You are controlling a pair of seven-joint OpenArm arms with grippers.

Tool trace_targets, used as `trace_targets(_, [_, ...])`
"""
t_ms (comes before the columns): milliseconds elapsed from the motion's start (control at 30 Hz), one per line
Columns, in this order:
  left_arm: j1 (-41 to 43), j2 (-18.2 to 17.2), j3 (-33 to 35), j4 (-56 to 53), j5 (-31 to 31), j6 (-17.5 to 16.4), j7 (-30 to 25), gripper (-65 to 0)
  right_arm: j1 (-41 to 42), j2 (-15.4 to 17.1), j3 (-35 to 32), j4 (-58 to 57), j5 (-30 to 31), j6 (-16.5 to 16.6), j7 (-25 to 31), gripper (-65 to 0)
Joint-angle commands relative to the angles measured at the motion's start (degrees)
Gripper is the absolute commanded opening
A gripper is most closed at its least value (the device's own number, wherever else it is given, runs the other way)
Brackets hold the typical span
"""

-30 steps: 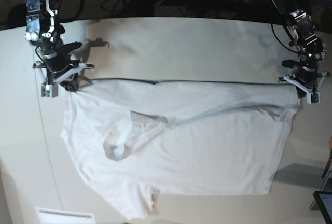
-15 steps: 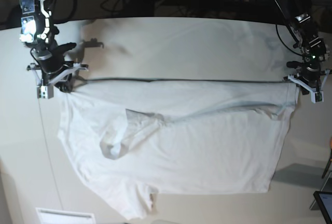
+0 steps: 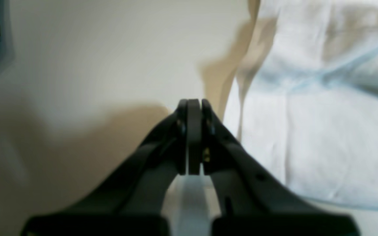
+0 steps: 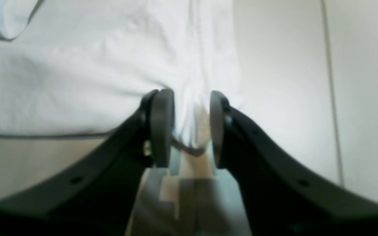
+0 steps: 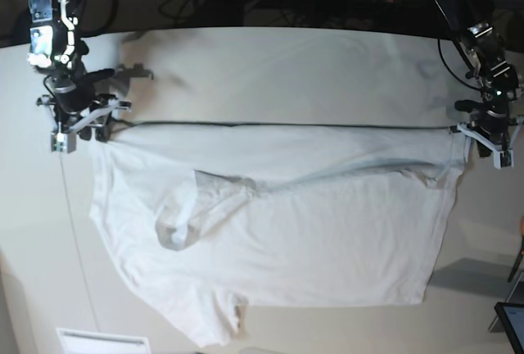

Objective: Fold the T-shirt properly

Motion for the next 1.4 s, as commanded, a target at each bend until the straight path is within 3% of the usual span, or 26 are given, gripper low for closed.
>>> trace_targets(0, [-0.4, -1.4, -0.3, 3.1, -0.6, 0.5, -1.6, -65.0, 0.4, 1.0, 1.2, 1.4, -0.4, -1.6, 1.4, -44.7])
trace_targets(100, [1.7, -1.1, -0.3, 8.0, -0.7, 0.5, -1.6, -65.0, 0.1, 1.0, 3.1, 3.6, -0.4, -2.8, 1.4, -44.7])
trace_targets(300, [2.1, 4.2, 0.0, 15.7, -0.7, 0.3, 4.5, -65.0, -0.5, 0.8, 2.7, 8.0, -0.3, -2.6, 1.4, -44.5])
trace_targets(533, [0.6, 8.2, 0.4, 12.9, -0.6, 0.2, 4.4, -65.0, -0.4, 0.8, 0.2, 7.7, -0.1, -2.6, 1.3, -44.5])
trace_targets(833, [-1.5, 7.6, 2.3, 5.3, -0.1, 0.2, 4.3, -65.0, 1.1, 0.7, -6.5, 7.6, -0.1, -2.6, 1.3, -45.6])
trace_targets(1000, [-1.6, 7.6, 2.3, 4.9, -0.1, 0.3, 4.3, -65.0, 3.0, 0.7, -7.7, 2.7, 0.0, -2.6, 1.3, -65.0])
trace_targets(1167, [-1.7, 4.8, 2.3, 1.1, -0.1, 0.4, 3.4, -65.0, 3.3, 0.7, -7.4, -3.5, 0.0, -1.4, 1.8, -63.7])
trace_targets(1267, [-1.6, 3.1, 2.7, -3.5, -0.1, 0.5, -2.3, -65.0, 3.3, 0.8, -6.2, -4.2, -0.2, 1.3, 2.3, -63.7])
trace_targets(1367, [-1.2, 2.1, 2.3, -6.7, -0.1, 0.5, -4.5, -65.0, 3.1, 0.8, -4.2, -4.2, -0.3, 1.8, 2.4, -63.7])
